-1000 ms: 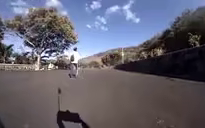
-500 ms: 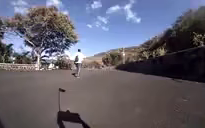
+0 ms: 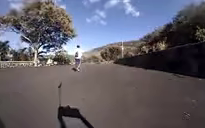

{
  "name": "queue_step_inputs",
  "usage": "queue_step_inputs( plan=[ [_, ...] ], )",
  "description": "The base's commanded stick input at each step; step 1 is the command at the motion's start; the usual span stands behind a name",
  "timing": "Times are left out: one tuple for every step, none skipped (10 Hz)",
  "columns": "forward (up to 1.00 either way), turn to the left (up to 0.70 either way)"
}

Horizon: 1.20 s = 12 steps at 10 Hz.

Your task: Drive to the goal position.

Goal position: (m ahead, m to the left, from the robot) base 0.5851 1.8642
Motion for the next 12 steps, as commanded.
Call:
queue_step_inputs(
  plan=[
    [0.5,0.0],
    [0.5,0.0],
    [0.5,0.0],
    [0.5,0.0],
    [0.5,0.0],
    [0.5,0.0],
    [0.5,0.0],
    [0.5,0.0],
    [0.5,0.0],
    [0.5,0.0],
    [0.5,0.0],
    [0.5,0.0]
  ],
)
